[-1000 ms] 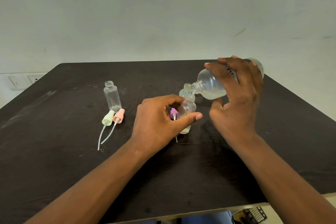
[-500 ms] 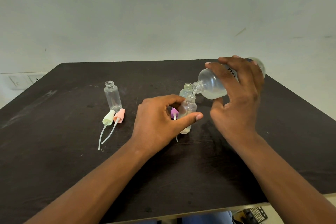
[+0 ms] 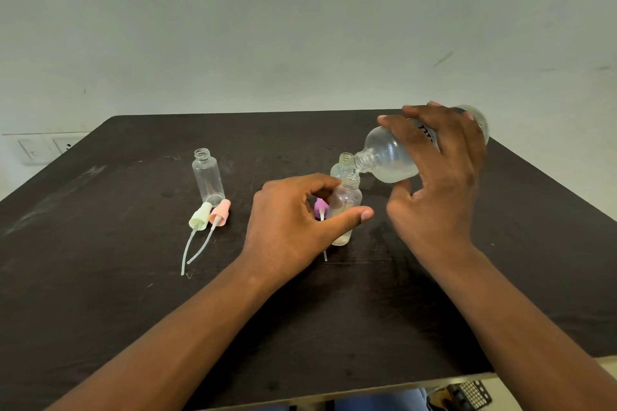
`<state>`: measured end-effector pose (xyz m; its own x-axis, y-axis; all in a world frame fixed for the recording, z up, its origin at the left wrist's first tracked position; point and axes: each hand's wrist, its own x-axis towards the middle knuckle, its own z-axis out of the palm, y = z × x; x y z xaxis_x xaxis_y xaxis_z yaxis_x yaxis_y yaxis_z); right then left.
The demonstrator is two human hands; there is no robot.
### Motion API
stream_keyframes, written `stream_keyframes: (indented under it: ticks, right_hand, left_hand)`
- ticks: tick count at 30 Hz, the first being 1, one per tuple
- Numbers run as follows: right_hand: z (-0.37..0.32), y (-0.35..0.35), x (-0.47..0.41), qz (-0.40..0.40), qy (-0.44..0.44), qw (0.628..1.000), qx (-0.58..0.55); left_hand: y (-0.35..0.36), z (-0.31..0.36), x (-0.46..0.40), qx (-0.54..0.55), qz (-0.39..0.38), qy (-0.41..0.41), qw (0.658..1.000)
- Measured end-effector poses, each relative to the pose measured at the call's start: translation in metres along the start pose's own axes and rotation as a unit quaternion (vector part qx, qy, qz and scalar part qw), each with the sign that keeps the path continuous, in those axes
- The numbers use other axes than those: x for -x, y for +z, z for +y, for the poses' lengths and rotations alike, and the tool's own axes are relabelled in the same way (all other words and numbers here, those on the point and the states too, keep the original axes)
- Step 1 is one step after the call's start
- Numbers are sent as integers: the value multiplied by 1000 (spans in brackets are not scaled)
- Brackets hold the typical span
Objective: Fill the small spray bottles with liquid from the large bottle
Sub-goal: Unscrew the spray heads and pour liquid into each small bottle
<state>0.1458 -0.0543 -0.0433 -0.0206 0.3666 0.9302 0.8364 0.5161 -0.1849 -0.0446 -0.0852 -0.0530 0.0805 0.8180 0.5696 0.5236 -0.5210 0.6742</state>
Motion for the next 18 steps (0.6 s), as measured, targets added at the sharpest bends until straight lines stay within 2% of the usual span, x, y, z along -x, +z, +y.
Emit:
stream_keyframes:
  ticks: [18]
  right_hand:
    - [-2, 0, 0, -1, 5, 1000, 1]
  left_hand:
    - [0, -1, 0, -6, 0, 1, 1000]
